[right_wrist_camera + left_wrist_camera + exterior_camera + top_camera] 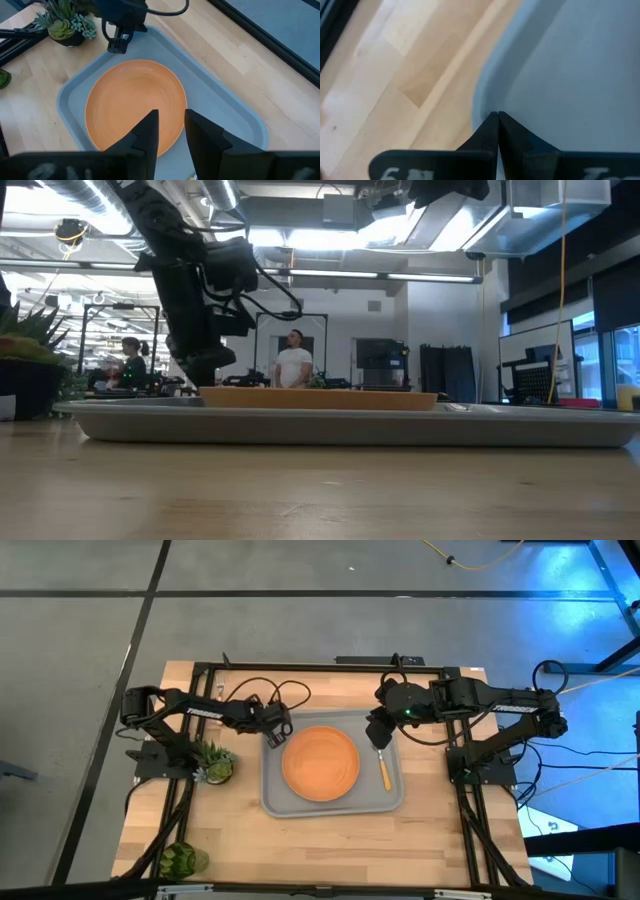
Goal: Pick and place plate/cup/fork/spoon on tray
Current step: Move the gray food tray to the center of the table
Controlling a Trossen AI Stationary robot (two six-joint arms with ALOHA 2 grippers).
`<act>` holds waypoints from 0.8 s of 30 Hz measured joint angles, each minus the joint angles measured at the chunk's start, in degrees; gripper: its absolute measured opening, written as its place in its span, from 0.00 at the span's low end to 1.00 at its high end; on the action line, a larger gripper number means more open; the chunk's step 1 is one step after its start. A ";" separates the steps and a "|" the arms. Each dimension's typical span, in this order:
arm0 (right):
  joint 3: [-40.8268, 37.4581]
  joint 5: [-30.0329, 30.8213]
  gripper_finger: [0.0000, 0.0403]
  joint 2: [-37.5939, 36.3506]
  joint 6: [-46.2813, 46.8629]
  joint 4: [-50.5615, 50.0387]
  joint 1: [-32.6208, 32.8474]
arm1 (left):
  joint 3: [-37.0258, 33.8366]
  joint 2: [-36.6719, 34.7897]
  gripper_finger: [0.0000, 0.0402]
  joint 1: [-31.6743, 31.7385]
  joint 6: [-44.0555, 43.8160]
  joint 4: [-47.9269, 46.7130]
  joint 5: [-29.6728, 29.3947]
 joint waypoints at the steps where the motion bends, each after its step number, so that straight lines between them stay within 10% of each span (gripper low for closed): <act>1: 0.00 0.02 0.25 0.00 0.00 0.00 -0.01 | 0.00 0.00 0.00 0.34 0.11 0.49 -0.13; 24: 0.00 0.02 0.25 0.00 -0.10 -0.02 -0.02 | 0.02 -0.83 0.00 -1.96 1.56 -0.36 4.95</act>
